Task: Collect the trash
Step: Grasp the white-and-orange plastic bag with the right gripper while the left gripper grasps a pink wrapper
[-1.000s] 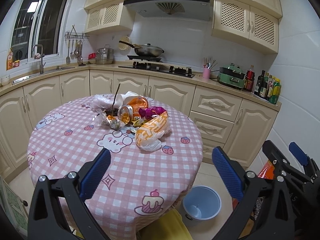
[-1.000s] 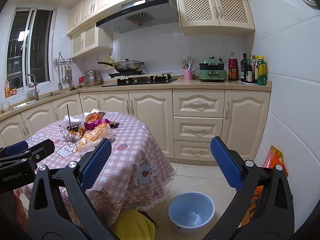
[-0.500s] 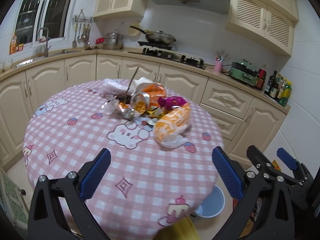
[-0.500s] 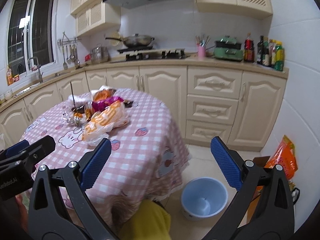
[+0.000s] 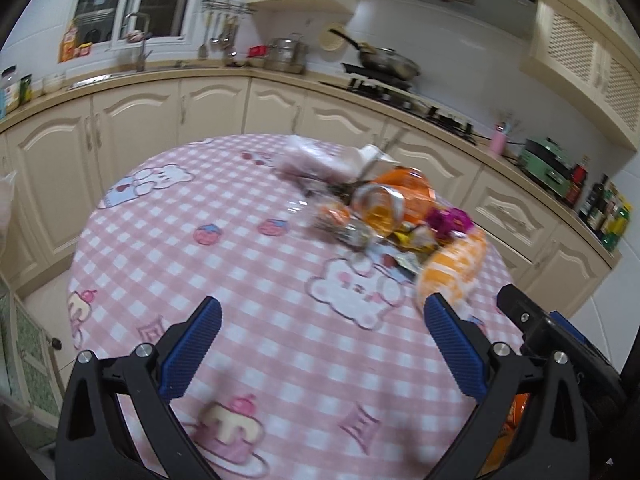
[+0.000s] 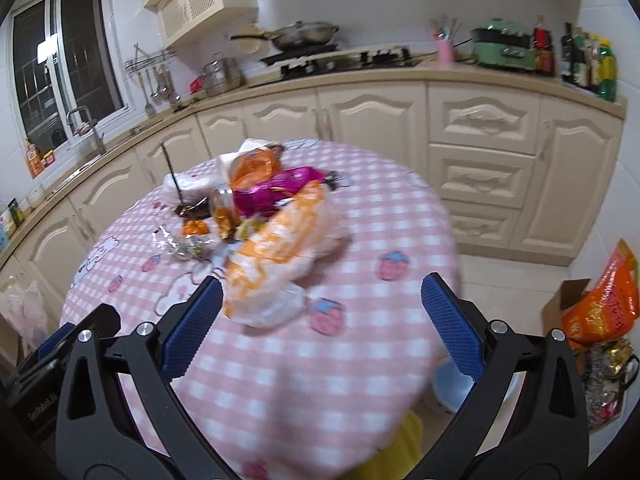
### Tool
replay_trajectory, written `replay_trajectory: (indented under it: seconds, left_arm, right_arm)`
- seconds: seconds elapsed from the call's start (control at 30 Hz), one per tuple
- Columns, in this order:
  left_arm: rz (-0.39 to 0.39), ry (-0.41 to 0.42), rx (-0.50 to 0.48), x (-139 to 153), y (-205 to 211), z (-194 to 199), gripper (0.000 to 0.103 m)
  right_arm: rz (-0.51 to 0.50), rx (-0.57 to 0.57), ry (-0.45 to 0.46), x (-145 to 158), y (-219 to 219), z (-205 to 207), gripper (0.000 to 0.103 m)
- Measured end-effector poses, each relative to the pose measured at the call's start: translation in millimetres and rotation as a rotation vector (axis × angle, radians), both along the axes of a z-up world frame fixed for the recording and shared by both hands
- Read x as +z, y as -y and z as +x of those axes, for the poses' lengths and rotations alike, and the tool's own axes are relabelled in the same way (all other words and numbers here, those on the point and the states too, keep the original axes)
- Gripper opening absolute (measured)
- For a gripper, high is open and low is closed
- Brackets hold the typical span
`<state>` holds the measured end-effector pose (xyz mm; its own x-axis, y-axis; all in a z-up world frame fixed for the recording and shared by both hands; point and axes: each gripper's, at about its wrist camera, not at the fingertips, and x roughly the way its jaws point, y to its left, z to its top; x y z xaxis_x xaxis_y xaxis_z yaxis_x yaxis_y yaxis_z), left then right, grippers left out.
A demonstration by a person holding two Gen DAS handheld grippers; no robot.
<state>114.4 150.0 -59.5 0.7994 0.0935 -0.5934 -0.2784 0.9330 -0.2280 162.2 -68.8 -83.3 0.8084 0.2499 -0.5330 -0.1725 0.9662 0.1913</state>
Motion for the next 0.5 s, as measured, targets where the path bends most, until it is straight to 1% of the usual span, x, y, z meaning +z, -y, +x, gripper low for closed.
replay_trajectory:
  seconds: [0.13,0.27,0.4,0.43,0.47,0.5]
  left_arm:
    - [-0.006,-0.013,0.037,-1,-16,5,0.099]
    - [-0.012,-0.027,0.056,-2,-26,11,0.099]
    - [-0.008,-0.041,0.066,-2,-29,17,0.099]
    - [-0.007,-0.045,0.067,-2,-28,18,0.099]
    - [-0.006,-0.05,0.069,-1,-28,19,0.099]
    - [-0.005,-0.052,0.07,-1,-27,21,0.099]
  right_arm:
    - [-0.019,0.015,-0.041,-5,-20,22,0.098]
    - [-0.024,0.013,-0.126,-18,-35,52,0.098]
    - [-0.038,0.051,-0.171,-28,-44,71,0.098]
    - [-0.03,0.065,-0.187,-29,-45,74,0.093]
    - [-0.017,0.069,-0.19,-29,-44,74,0.086]
    - [-0.015,0.062,-0.184,-29,-41,74,0.066]
